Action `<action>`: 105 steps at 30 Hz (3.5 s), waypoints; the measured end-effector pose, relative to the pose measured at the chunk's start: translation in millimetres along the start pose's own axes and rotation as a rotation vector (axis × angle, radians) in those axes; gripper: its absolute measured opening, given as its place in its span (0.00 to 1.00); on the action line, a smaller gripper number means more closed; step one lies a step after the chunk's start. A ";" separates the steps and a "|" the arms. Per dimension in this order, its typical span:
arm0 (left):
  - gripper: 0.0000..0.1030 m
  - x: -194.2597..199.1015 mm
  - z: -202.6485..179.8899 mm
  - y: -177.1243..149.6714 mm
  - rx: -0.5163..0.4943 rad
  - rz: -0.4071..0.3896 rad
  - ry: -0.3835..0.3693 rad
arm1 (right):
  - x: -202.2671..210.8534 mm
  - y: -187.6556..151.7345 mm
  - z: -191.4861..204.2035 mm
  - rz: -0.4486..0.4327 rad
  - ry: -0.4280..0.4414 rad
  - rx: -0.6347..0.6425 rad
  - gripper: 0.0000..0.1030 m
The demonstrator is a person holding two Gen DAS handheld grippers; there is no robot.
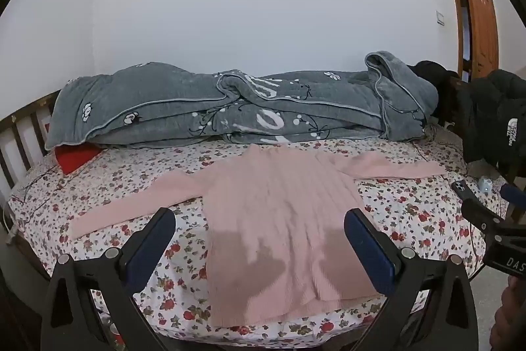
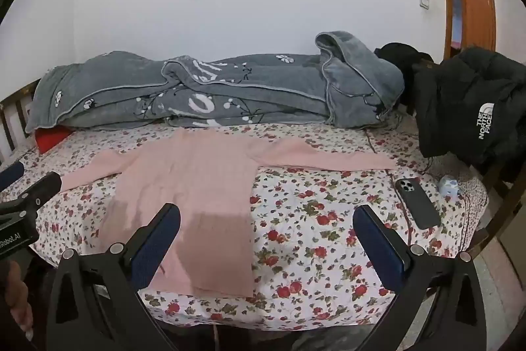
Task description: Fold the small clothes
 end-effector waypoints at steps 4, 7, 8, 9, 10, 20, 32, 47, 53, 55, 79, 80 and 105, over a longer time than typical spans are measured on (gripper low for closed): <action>1.00 -3.6 4.7 3.4 0.039 0.007 -0.014 | 5.5 3.6 0.7 -0.035 -0.043 0.027 1.00; 1.00 1.2 8.8 2.3 0.049 -0.012 -0.011 | 7.6 6.1 4.3 -0.024 -0.055 0.037 1.00; 1.00 1.2 10.0 2.2 0.051 -0.011 -0.009 | 8.3 5.8 4.5 -0.024 -0.057 0.037 1.00; 1.00 1.3 11.2 2.0 0.053 -0.011 -0.009 | 8.7 6.2 4.4 -0.023 -0.057 0.036 1.00; 1.00 2.5 11.8 -0.5 0.057 -0.013 -0.010 | 8.6 5.7 2.9 -0.024 -0.052 0.033 1.00; 1.00 0.7 12.6 -0.2 0.061 -0.010 -0.015 | 14.1 4.7 7.8 -0.037 -0.064 0.045 1.00; 1.00 2.3 10.5 0.7 0.060 -0.012 -0.014 | 15.4 3.8 11.9 -0.034 -0.065 0.040 1.00; 1.00 6.3 6.0 2.5 0.061 -0.015 -0.017 | 23.0 6.9 13.1 -0.048 -0.056 0.022 1.00; 1.00 8.2 4.5 4.1 0.059 -0.016 -0.019 | 24.9 9.3 14.9 -0.050 -0.049 0.017 1.00; 1.00 9.2 3.4 5.3 0.057 -0.016 -0.019 | 25.7 8.7 14.9 -0.051 -0.046 0.018 1.00; 1.00 9.6 2.9 5.1 0.058 -0.018 -0.021 | 26.9 10.8 10.4 -0.049 -0.046 0.004 1.00; 1.00 9.6 2.8 5.1 0.058 -0.018 -0.021 | 26.9 10.8 10.2 -0.049 -0.046 0.004 1.00; 1.00 -1.3 13.7 3.2 0.069 -0.012 0.003 | 20.8 9.0 13.7 -0.051 -0.057 0.015 1.00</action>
Point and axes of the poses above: each gripper's, at about its wrist camera, not at the fingertips, and x roughly against the way its jaws point, z to its left, y to its top, the point moved 5 cm from there along -x, roughly the way its jaws point, and after that the axes turned 5 degrees about -y, right-handed, at the moved point
